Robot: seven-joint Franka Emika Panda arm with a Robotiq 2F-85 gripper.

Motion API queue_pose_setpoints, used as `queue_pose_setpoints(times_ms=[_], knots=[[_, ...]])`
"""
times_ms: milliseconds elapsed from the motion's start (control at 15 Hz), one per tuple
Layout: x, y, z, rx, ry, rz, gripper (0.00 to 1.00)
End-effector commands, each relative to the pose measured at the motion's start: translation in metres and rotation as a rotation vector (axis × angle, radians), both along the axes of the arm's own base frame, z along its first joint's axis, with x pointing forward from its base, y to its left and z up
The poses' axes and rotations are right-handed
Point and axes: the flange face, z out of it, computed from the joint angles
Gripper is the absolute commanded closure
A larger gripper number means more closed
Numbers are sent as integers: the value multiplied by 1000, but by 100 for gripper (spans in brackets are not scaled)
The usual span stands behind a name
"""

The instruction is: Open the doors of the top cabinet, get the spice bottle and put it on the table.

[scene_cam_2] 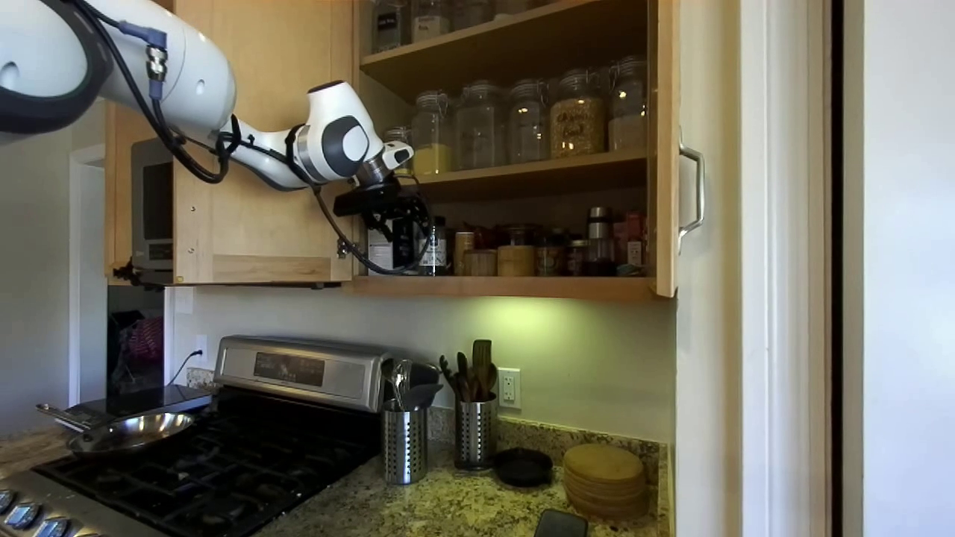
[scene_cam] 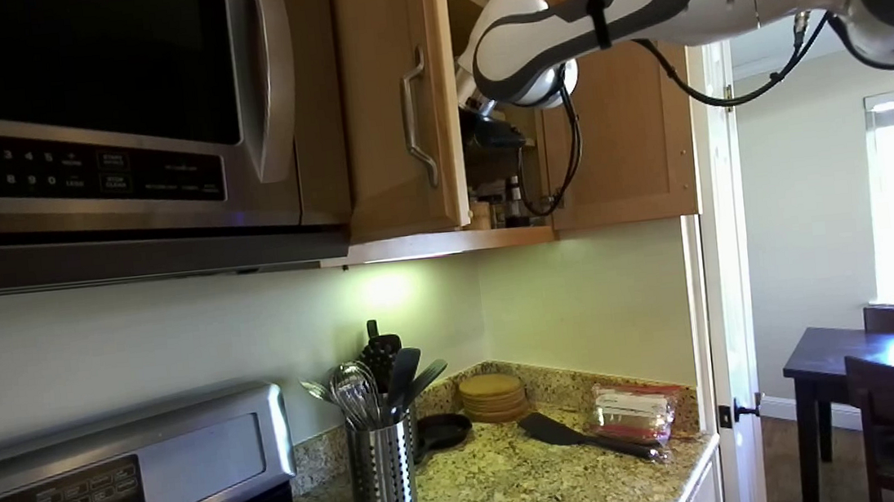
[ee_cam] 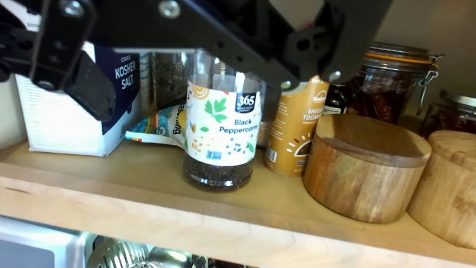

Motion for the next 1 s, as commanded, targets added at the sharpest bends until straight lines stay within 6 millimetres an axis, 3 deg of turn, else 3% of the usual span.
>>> queue_pose_setpoints(times_ms=[0,467,933], knots=[[15,0,13,23,-23,-44,0],[35,8,28,-35,82,100,0],[50,8,42,-91,51,114,0]])
